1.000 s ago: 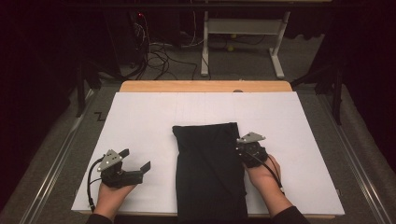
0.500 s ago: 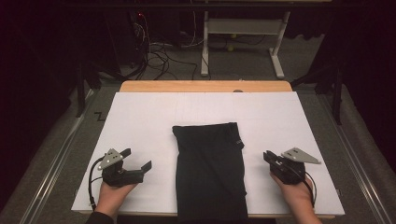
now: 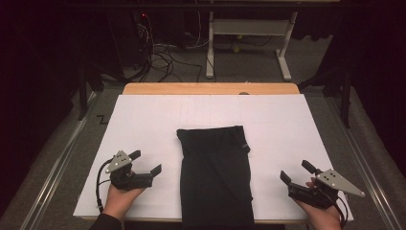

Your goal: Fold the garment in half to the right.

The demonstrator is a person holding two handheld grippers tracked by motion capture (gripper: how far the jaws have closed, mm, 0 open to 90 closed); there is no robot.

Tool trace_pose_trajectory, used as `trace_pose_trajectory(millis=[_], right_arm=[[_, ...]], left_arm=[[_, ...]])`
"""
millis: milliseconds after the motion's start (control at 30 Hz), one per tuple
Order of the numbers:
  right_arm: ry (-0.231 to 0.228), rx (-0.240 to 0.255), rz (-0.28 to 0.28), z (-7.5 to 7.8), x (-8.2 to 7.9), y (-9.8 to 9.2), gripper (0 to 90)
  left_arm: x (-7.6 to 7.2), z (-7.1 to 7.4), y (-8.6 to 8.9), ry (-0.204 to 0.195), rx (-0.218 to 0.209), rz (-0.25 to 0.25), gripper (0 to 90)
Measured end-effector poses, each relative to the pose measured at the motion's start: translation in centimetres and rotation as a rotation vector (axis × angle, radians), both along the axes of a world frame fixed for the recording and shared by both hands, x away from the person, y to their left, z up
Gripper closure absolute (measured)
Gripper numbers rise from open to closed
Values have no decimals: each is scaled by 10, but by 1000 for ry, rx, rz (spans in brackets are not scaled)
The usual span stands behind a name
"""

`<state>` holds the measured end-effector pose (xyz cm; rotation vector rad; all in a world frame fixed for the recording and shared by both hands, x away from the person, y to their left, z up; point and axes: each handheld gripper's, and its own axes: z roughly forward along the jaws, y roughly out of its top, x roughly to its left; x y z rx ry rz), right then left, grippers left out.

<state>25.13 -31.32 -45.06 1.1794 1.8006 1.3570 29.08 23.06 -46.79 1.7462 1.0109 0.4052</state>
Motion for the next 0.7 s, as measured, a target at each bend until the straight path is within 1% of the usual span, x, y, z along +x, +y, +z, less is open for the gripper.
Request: trace_pose_trajectory(millis=[33, 67, 100, 133, 200, 267, 300, 367, 467, 533, 600, 700], right_arm=[[-7, 1, 5, 1, 0, 0, 56], [-5, 11, 23, 1, 1, 2, 12], [9, 6, 31, 1, 2, 2, 1], [18, 2, 33, 0, 3, 3, 1], [18, -24, 25, -3, 6, 5, 1], [18, -9, 19, -4, 7, 3, 1], [17, 5, 21, -5, 7, 2, 1], [20, 22, 22, -5, 6, -2, 1], [12, 24, 17, -5, 5, -5, 1], [1, 25, 21, -4, 5, -4, 1], [-7, 13, 33, -4, 5, -3, 1], [-11, 15, 29, -4, 5, -2, 1]], left_arm=[[0, 0, 0, 0, 1, -1, 0], [0, 0, 1, 1, 0, -1, 0], [0, 0, 2, 7, -2, -3, 0], [1, -1, 2, 10, -4, -1, 0], [2, -2, 3, 9, 0, 3, 0], [2, -4, 4, 11, -7, 11, 0], [3, -4, 4, 24, -11, 17, 0], [3, -3, 3, 24, -14, 14, 0], [1, -3, 0, 13, -2, 5, 0], [0, -3, -1, 14, -4, -3, 0], [1, -2, -1, 27, 2, -7, 0], [-1, -1, 0, 16, -2, -4, 0]])
